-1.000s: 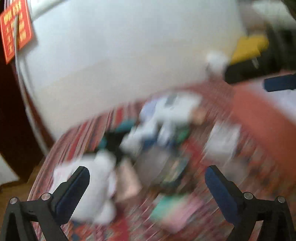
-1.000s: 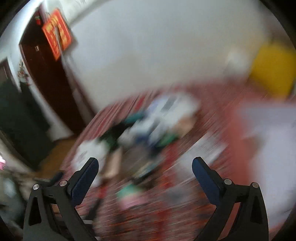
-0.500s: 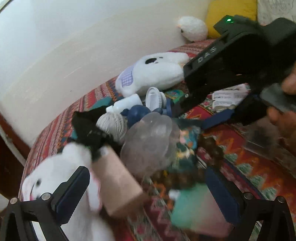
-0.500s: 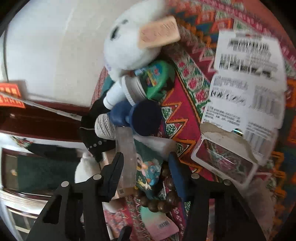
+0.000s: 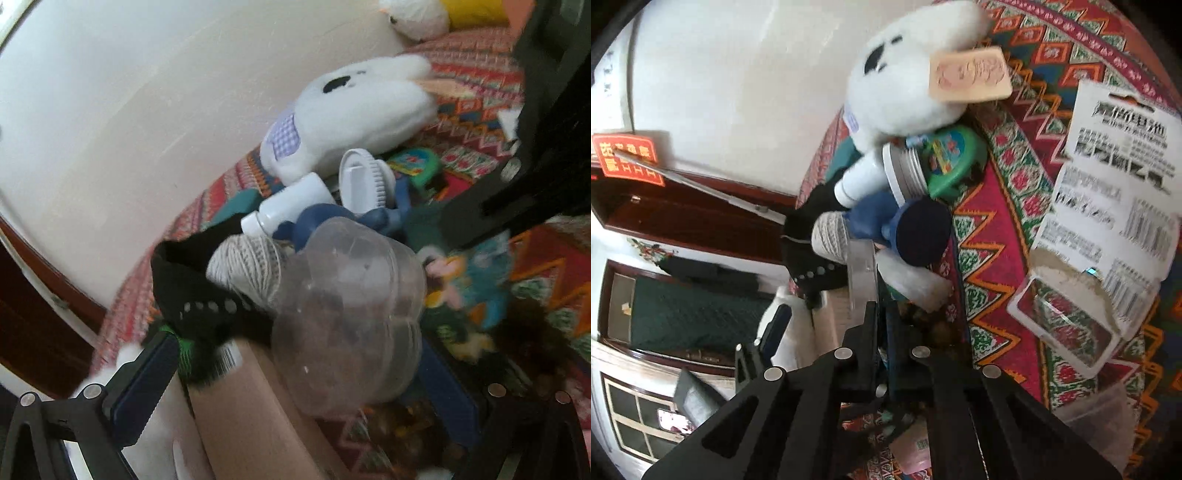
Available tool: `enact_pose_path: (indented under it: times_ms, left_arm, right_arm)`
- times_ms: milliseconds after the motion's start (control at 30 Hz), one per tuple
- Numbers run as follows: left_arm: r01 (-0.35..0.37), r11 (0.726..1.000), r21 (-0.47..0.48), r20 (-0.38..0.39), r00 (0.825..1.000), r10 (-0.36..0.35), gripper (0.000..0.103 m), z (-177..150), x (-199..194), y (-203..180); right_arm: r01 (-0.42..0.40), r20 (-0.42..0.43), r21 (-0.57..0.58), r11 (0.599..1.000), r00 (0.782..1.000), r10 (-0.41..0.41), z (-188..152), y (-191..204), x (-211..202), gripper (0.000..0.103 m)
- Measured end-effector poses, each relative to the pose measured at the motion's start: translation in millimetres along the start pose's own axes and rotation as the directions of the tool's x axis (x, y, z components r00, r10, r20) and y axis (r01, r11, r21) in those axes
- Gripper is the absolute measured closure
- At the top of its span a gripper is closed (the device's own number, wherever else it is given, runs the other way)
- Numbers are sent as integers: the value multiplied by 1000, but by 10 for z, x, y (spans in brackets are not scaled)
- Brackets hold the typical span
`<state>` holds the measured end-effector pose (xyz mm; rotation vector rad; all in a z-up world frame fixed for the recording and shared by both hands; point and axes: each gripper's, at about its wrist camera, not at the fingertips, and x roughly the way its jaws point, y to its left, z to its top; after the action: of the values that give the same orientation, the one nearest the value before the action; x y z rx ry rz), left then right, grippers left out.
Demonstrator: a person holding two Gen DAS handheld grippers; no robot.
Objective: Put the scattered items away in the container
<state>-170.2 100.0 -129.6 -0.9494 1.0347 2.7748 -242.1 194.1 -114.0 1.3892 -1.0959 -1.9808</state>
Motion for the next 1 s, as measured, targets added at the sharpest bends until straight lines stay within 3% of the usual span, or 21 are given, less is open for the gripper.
enact_pose_path:
  times_ms: [100,133,167,200,333,433,500,633,833,900,1000]
  left_arm:
    - [-15,1000,-4,-6,1000,15,7,38,98,13]
    - [-27,1000,3,-20,999,27,28,46,130,5]
    - [-39,999,10,-33,999,39,73,54,162,-2]
    - [-51,999,18,-46,998,52,80,62,194,-10]
    - [-13,999,-44,-47,999,11,83,63,207,94]
    - [49,988,-145,21,999,-47,84,152,-52,328]
    - [124,965,-231,77,991,-108,84,216,-243,552]
    - [297,876,-381,175,953,-247,84,228,-601,975]
    - [446,757,-478,272,895,-355,84,226,-978,1282]
    - [468,744,-477,308,882,-357,84,272,-1161,1292]
    - [478,763,-436,367,868,-334,85,406,-1493,1197]
  right_arm:
    - [-2,6,29,1000,1000,2,35,-93,-50,100]
    - [-4,7,37,999,1000,3,59,-122,-36,100]
    - [-9,6,44,999,1000,9,57,-148,-19,100]
    - [-13,7,48,999,1000,13,58,-168,-20,100]
    - [6,45,5,1000,999,-6,70,-86,-129,100]
    - [16,91,-57,998,996,-10,38,52,-301,100]
    - [9,121,-94,996,993,3,-7,146,-461,100]
    - [-8,187,-160,987,982,38,-118,359,-711,100]
    - [-20,319,-250,968,942,102,-301,661,-1242,100]
    - [-18,366,-272,962,923,121,-363,715,-1456,100]
    - [1,442,-295,956,886,136,-482,743,-1859,100]
